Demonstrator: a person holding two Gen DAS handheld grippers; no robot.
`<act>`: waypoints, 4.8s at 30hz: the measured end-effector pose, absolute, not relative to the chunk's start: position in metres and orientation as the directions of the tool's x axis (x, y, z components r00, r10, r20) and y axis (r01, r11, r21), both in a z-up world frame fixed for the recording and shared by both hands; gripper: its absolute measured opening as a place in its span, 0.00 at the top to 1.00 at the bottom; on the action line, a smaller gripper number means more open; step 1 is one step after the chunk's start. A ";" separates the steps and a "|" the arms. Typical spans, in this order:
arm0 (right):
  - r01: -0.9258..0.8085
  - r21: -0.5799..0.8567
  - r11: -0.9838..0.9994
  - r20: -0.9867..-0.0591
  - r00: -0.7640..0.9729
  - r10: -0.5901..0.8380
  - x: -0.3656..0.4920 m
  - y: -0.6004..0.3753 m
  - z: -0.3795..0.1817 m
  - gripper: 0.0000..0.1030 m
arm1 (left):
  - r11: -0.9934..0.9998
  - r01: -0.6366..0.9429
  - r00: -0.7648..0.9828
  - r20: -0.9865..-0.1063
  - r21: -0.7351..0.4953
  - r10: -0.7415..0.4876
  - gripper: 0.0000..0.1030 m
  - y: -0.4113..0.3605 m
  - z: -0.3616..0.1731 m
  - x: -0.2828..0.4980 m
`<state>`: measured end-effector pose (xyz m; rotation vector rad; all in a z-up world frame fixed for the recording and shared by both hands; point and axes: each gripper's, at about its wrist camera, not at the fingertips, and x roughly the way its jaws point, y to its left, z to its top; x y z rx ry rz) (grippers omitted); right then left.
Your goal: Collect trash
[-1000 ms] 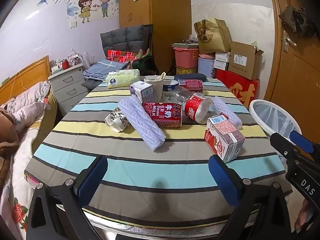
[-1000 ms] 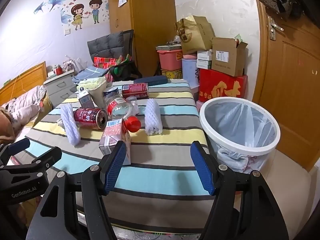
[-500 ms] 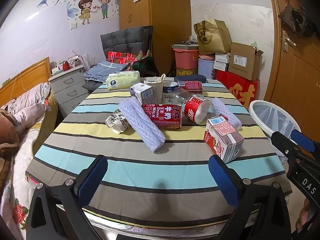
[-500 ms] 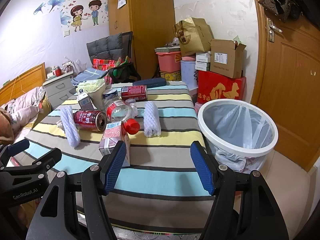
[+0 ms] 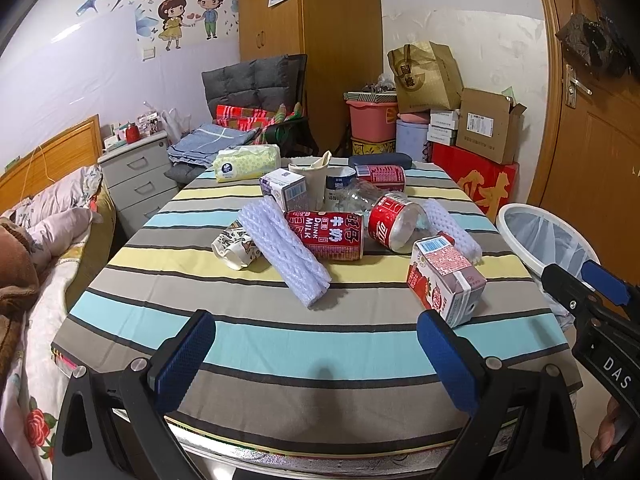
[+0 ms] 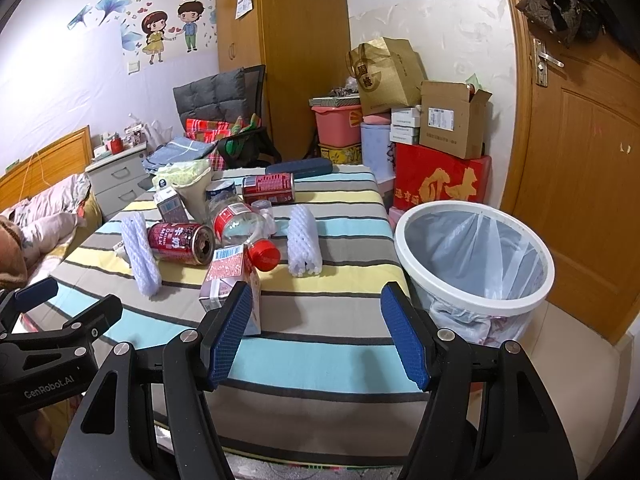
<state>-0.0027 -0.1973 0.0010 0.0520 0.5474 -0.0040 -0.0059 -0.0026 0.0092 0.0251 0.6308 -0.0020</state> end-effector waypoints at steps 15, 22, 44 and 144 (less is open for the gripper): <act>0.018 0.048 0.999 -0.518 0.856 0.009 -0.002 -0.197 0.002 0.34 | 1.000 0.008 0.808 -0.589 0.021 0.006 0.01 -0.002 0.010 -0.006; 0.020 0.046 0.999 -0.516 0.856 0.007 -0.003 -0.197 0.003 0.34 | 1.000 0.008 0.808 -0.589 0.022 0.006 0.01 -0.002 0.011 -0.006; 0.020 0.043 0.999 -0.513 0.858 0.006 -0.003 -0.197 0.004 0.34 | 1.000 0.009 0.809 -0.588 0.020 0.004 0.01 -0.001 0.010 -0.007; -0.111 0.165 0.980 -0.590 0.785 0.189 0.054 -0.197 -0.009 0.62 | 0.967 0.199 0.661 -0.707 -0.159 -0.252 0.68 0.017 -0.001 0.077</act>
